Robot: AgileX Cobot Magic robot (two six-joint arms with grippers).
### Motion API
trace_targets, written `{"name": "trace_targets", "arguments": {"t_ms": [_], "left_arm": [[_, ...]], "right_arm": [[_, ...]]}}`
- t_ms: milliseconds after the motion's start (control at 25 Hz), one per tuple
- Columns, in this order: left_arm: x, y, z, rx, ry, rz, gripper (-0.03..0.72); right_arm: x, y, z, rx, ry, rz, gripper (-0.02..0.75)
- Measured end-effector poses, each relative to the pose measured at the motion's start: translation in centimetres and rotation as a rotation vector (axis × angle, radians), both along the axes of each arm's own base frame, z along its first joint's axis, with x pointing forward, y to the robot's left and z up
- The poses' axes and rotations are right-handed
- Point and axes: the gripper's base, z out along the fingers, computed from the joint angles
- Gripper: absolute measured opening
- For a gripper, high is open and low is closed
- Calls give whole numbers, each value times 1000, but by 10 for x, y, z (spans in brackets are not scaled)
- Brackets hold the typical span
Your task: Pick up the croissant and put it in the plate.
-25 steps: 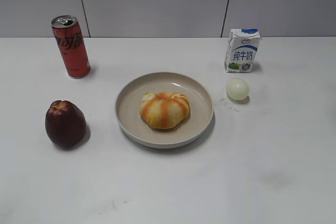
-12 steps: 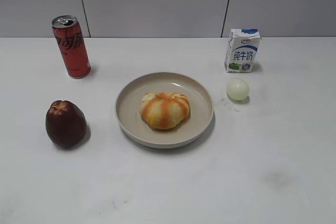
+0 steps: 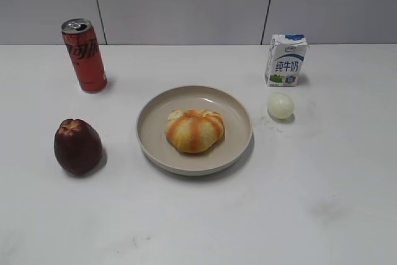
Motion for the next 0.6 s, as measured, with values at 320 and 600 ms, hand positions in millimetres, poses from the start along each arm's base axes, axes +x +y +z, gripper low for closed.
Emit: {"name": "trace_targets", "arguments": {"t_ms": [320, 600], "left_arm": [[0, 0, 0, 0, 0, 0, 234], [0, 0, 0, 0, 0, 0, 234]], "right_arm": [[-35, 2, 5, -14, -243, -1, 587], [-54, 4, 5, -21, -366, 1, 587]]}}
